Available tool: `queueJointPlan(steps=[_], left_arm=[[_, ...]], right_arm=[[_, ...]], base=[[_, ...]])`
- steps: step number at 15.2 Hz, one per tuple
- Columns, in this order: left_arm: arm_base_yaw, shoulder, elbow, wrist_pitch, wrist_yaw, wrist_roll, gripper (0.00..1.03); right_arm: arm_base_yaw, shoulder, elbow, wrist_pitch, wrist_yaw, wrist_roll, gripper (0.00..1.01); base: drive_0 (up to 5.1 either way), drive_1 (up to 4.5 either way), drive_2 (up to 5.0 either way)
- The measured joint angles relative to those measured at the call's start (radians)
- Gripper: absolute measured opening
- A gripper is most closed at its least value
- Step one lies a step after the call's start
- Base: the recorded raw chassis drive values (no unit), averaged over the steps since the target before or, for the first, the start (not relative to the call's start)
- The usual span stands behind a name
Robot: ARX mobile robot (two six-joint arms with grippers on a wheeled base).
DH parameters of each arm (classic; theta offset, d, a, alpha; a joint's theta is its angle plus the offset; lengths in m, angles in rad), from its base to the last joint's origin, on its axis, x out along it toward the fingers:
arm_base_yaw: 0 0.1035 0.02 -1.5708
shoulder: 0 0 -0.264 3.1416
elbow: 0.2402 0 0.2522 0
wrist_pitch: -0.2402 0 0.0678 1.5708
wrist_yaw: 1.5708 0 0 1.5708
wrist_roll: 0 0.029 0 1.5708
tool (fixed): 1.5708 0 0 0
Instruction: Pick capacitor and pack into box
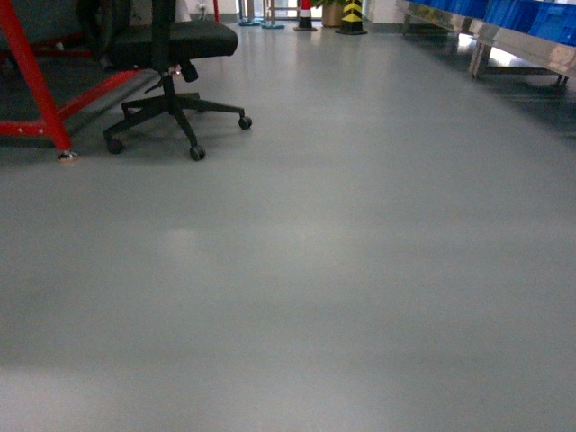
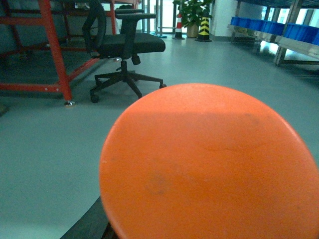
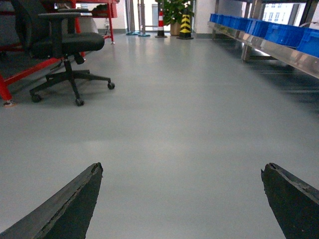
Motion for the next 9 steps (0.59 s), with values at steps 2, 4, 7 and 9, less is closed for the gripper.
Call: queueJointPlan(steps=[2,4,7,9], left_arm=[[0.000,0.000,0.000,-0.002,-0.002,0.000,0.44],[0.000,0.000,0.000,-0.002,-0.001,0.000,0.44],[0.000,0.000,0.000,-0.002,-0.001,0.000,0.44],[0.000,0.000,0.000,-0.002,0.000,0.000,0.44]], right_arm=[[0.000,0.000,0.000,-0.002,0.000,0.000,0.98],[0.000,0.000,0.000,-0.003,0.000,0.000,0.98],[0.000,0.000,0.000,0.001,0.001,0.000,0.98],[0.000,0.000,0.000,-0.001,0.000,0.000,0.98]], base=[[-4.9,2.53,2.5],[-5.0,2.46,2.5],[-5.0,2.46,2.5],[-5.0,2.48,2.5]])
